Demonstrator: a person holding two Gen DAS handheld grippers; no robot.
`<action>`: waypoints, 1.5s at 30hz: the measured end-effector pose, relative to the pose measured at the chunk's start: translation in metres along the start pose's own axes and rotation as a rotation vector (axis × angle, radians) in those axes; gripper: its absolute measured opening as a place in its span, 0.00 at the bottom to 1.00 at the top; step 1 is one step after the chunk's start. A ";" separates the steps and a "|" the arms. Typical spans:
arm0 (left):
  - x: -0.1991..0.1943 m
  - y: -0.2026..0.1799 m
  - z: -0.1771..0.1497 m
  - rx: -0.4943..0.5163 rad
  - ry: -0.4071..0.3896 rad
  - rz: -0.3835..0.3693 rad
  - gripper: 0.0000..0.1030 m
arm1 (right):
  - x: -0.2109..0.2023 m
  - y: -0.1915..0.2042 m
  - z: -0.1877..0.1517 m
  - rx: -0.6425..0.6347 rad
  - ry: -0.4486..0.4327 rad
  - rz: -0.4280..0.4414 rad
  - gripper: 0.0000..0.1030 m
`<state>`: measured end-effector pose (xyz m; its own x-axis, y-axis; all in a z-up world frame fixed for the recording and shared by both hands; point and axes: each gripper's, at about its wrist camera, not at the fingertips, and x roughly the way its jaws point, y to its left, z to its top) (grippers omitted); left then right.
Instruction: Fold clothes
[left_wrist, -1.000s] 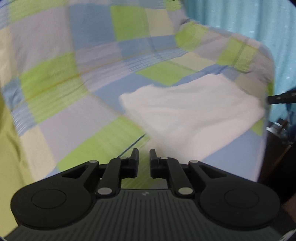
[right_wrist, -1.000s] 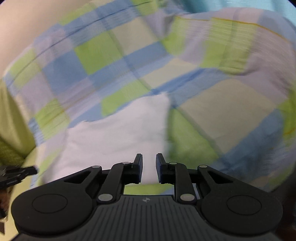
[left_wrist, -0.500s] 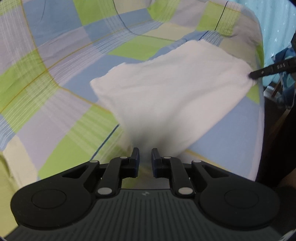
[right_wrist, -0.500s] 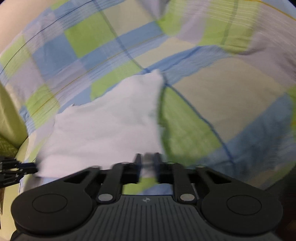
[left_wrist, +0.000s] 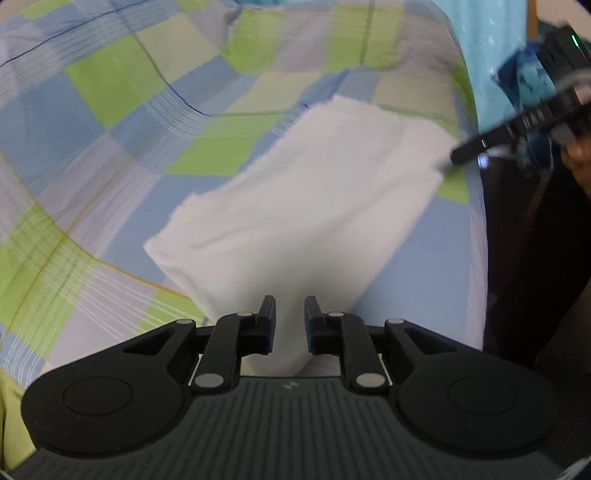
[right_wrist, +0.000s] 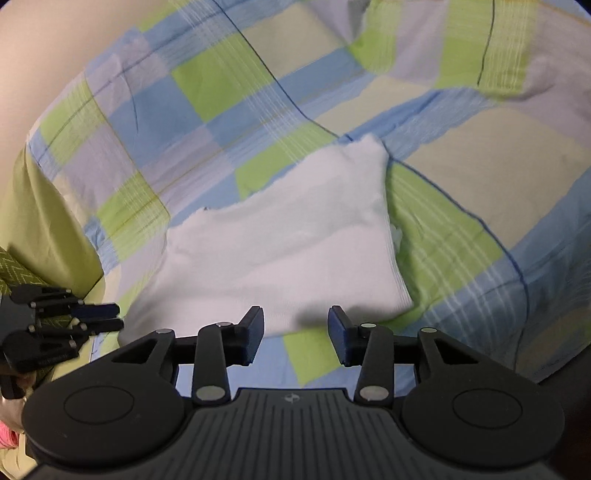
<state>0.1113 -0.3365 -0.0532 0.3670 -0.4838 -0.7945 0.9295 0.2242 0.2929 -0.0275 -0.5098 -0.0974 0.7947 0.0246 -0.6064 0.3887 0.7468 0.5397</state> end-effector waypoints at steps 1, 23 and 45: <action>0.006 -0.003 -0.005 0.014 0.018 0.004 0.18 | 0.002 -0.004 0.001 0.006 0.009 -0.009 0.43; 0.016 -0.068 -0.060 0.623 -0.040 0.278 0.29 | 0.020 0.066 -0.062 -1.287 0.136 -0.268 0.55; 0.036 -0.051 -0.063 0.767 -0.019 0.375 0.06 | 0.056 0.044 -0.087 -1.799 0.112 -0.427 0.14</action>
<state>0.0749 -0.3124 -0.1304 0.6497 -0.5075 -0.5660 0.5112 -0.2593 0.8194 -0.0066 -0.4181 -0.1582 0.7283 -0.3502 -0.5890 -0.4329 0.4312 -0.7917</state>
